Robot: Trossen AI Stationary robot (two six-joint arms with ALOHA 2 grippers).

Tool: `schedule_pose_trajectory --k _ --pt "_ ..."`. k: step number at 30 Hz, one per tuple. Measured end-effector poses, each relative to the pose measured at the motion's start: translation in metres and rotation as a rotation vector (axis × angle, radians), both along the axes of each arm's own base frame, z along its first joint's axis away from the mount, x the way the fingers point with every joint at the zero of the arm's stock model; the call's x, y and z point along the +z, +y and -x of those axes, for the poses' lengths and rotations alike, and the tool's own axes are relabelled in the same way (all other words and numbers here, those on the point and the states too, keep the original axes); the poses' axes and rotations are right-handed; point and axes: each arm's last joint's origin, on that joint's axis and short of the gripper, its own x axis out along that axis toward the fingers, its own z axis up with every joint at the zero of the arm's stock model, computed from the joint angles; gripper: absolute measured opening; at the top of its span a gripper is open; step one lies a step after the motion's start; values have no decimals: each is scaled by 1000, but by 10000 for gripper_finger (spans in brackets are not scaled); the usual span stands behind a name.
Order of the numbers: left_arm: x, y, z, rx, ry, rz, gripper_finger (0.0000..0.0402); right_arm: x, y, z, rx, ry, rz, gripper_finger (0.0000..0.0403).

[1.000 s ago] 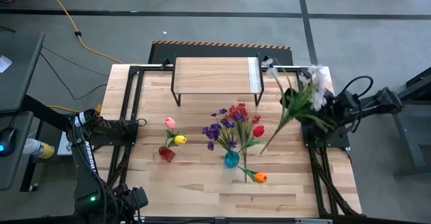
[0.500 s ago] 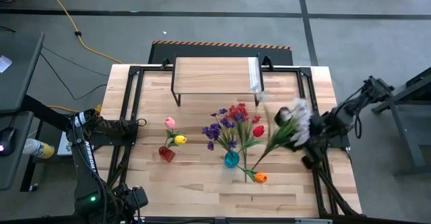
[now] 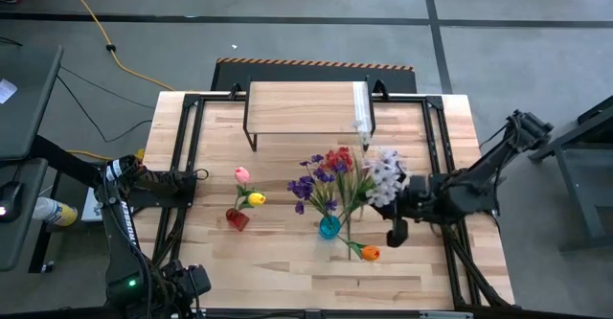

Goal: Pick and place flowers into a vace then onto a shelf
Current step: Put the white flowers into the blue vase

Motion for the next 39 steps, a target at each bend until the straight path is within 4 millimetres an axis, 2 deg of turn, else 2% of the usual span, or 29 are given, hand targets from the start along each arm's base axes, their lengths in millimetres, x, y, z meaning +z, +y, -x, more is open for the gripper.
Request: schedule_pose_trajectory --k 10,17,25,39 --pt "0 0 0 1 -1 -4 385 -17 11 -9 -44 53 -24 4" --pt "0 1 0 1 1 -10 385 -37 21 -22 -78 104 -14 3" --pt "0 1 0 1 2 -10 385 -54 25 -31 -226 146 13 3" --pt "0 1 0 1 2 -9 385 -79 30 -48 -282 181 31 8"
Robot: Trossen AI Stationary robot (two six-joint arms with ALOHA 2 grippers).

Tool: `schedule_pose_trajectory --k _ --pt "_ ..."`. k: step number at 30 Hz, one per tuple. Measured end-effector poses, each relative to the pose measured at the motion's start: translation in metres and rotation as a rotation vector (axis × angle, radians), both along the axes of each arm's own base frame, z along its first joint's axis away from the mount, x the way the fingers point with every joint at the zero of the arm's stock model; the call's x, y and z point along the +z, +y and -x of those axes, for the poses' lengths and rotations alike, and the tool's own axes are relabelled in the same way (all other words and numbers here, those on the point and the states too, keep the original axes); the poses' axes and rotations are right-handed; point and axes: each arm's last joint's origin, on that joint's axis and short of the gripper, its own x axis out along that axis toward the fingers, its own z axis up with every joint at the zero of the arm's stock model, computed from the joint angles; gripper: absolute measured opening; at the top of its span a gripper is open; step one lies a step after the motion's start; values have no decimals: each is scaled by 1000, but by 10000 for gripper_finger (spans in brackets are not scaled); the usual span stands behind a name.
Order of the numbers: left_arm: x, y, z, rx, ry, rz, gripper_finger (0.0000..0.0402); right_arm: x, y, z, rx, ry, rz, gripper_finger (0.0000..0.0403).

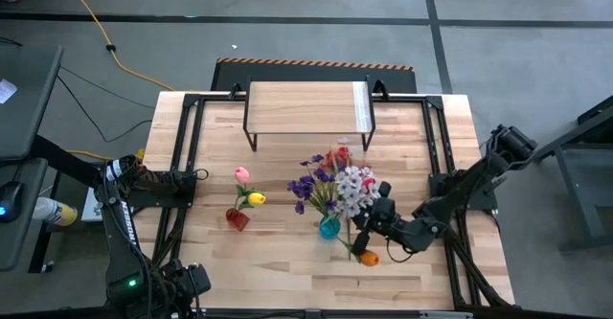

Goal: Pick and place flowers into a vace then onto a shelf
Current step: Put the white flowers into the blue vase

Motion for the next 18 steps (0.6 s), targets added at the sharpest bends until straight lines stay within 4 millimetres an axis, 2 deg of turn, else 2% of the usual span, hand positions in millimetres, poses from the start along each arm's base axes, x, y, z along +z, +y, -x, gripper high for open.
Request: schedule_pose_trajectory --k 8,18 --pt "0 0 0 0 0 1 385 -9 -3 -8 -11 19 -2 4" --pt "0 0 0 -1 3 2 385 -12 -3 -8 10 20 -39 11"
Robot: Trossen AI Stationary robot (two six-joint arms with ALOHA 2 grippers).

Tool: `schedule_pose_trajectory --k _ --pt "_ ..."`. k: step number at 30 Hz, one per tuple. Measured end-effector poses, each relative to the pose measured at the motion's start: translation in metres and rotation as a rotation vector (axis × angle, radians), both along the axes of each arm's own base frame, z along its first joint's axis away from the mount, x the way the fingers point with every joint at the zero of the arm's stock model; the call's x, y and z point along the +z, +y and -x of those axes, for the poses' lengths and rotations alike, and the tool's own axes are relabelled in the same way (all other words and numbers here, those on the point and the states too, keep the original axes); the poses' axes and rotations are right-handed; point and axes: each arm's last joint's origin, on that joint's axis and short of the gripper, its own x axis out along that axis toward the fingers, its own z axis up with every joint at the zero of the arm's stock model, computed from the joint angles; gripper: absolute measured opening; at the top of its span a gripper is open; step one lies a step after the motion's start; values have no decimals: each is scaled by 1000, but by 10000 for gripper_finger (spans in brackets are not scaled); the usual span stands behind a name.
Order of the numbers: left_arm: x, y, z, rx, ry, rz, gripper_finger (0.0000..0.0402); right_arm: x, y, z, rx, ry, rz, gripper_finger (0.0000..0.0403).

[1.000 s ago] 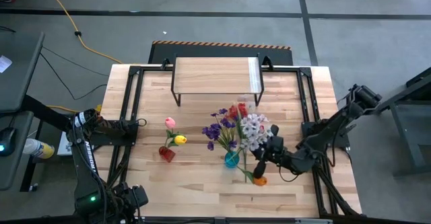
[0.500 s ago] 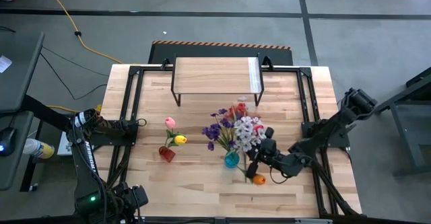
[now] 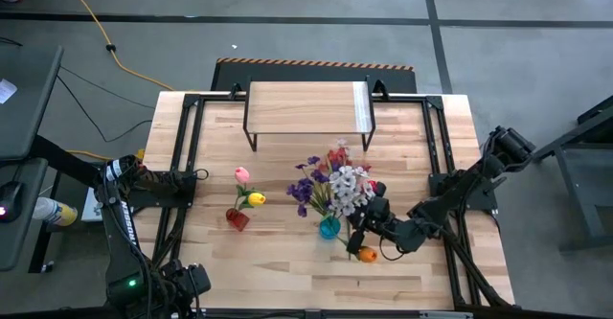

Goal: Pick and place flowers into a vace then onto a shelf
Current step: Put the white flowers into the blue vase

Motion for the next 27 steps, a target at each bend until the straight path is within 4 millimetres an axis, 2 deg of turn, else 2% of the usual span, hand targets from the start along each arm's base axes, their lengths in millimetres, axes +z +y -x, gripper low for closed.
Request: schedule_pose_trajectory --k 6,15,27 --pt "0 0 0 -2 0 -1 385 -6 2 0 111 54 -9 12" --pt "0 0 0 -31 -7 -9 385 -7 -1 -2 106 60 -8 51" --pt "0 0 0 -32 -11 -11 385 -8 -11 -12 181 74 -46 106"
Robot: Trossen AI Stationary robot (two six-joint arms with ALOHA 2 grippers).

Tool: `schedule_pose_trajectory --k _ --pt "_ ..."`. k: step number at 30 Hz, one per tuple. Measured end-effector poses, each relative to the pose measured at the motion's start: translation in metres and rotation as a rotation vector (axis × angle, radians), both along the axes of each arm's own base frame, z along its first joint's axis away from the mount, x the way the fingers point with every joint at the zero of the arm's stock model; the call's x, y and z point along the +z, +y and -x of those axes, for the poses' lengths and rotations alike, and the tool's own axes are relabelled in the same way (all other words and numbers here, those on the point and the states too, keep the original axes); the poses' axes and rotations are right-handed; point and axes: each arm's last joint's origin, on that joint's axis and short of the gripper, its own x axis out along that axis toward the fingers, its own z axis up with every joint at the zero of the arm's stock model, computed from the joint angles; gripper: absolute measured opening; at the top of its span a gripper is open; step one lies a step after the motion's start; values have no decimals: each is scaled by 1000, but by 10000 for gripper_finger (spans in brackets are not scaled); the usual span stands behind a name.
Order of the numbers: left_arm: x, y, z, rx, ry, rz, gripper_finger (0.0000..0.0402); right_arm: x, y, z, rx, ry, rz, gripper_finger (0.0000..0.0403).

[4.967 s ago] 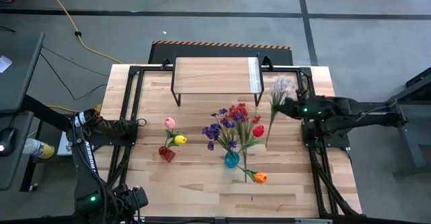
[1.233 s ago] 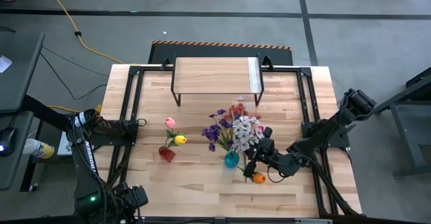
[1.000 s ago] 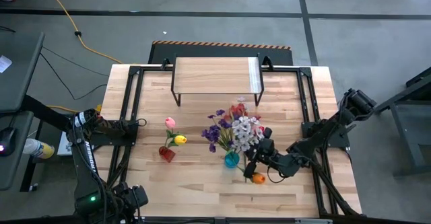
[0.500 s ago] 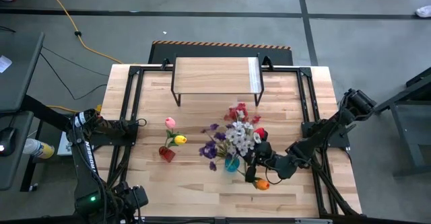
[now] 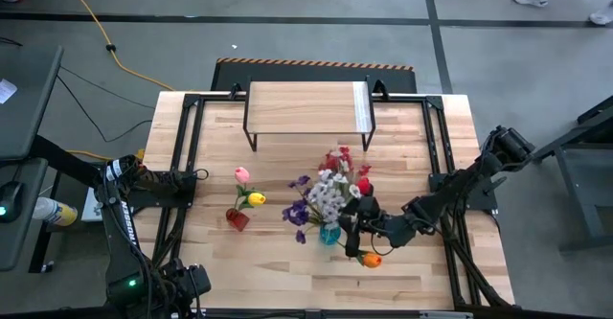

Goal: Pick and place flowers into a vace then onto a shelf
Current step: Put the white flowers into the blue vase, then put the red flowers into the red vase

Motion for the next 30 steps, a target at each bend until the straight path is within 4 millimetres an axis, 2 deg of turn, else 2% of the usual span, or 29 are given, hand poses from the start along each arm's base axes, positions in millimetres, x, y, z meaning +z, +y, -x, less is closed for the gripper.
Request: schedule_pose_trajectory --k 5,17,24,30 --pt "0 0 0 0 0 0 385 4 -1 1 47 6 28 139" --pt "0 0 0 -25 -4 -7 385 36 -9 18 162 -38 74 214" --pt "0 0 0 -25 -4 -7 385 38 -9 20 196 -39 47 248" --pt "0 0 0 -25 -4 -6 385 30 -7 21 268 28 -13 256"
